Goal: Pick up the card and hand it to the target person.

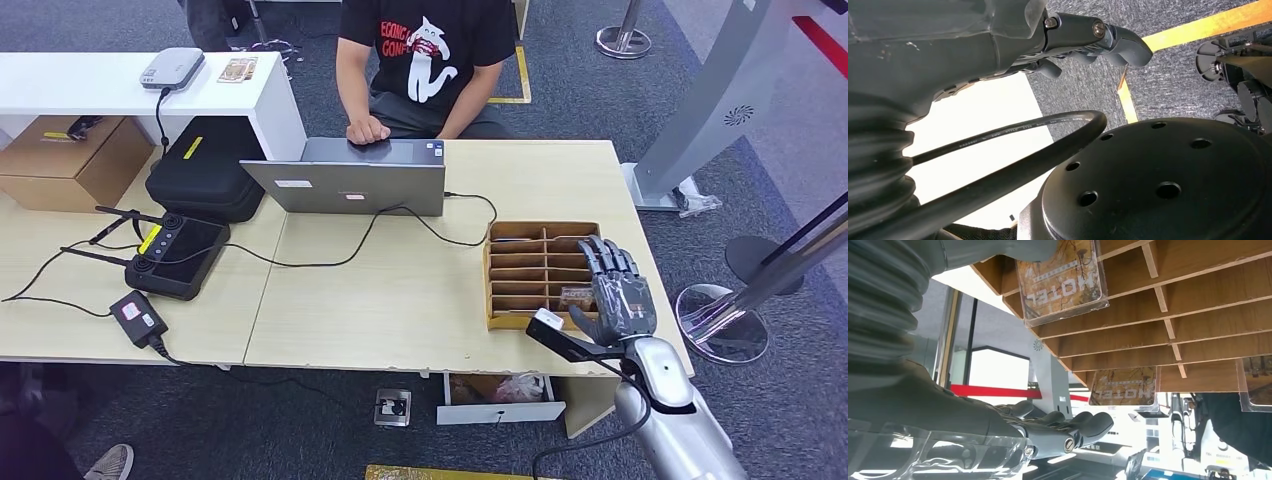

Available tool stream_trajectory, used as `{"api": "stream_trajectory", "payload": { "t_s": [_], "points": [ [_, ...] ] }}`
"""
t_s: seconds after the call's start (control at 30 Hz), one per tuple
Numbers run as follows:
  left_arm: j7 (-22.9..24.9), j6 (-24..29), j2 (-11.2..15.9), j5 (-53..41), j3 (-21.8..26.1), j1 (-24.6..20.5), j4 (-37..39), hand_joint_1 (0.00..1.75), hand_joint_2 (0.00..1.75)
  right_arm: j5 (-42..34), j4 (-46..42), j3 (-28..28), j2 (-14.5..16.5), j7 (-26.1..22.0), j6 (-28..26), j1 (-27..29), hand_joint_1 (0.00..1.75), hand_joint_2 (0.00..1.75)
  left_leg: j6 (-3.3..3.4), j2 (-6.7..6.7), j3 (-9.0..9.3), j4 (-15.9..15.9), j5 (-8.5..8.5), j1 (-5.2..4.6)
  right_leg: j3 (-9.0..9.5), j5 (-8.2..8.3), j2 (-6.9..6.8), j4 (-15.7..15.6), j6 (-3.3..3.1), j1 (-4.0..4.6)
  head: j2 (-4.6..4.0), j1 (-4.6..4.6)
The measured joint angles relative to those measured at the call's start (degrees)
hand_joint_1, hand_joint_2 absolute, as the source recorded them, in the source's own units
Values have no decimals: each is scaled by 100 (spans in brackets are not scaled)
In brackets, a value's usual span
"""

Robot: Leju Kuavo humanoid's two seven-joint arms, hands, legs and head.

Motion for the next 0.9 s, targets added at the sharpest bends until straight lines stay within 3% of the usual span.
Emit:
{"api": "stream_trajectory", "payload": {
  "t_s": [0.07,0.2,0.3,0.4,0.53,0.67,0.9],
  "points": [
    [1,3,-1,19,0,-1,0,0,175,3,28,12,18,-2,-2,-34,28,175,0,1,0,0,0,0,0,0,1,0,0,0,0,0],
    [14,10,-1,38,0,0,0,0,175,3,90,36,61,-6,4,-72,143,175,0,0,0,0,0,0,0,0,0,0,0,0,0,0],
    [19,19,-1,13,0,-2,0,0,175,28,81,66,74,60,33,-19,140,175,0,-2,0,1,0,0,-1,0,-1,0,0,0,0,-1],
    [19,21,-1,-21,0,-4,0,0,175,74,-13,70,75,125,58,103,147,175,0,-3,-3,1,0,0,-3,0,-2,0,0,0,0,-1],
    [19,22,-1,-33,0,-8,0,0,175,90,-115,70,75,163,74,180,137,175,0,0,-3,1,-1,0,-6,-1,1,0,0,0,0,0],
    [19,32,-1,-44,-1,-11,0,0,175,125,-256,70,75,204,152,254,168,175,0,0,-3,1,-1,0,-6,-1,2,0,1,0,0,-1],
    [19,41,-1,-28,-5,-12,0,0,175,220,-395,70,75,204,272,303,168,175,0,1,-1,1,0,0,-4,0,2,0,0,0,0,0]
  ]
}}
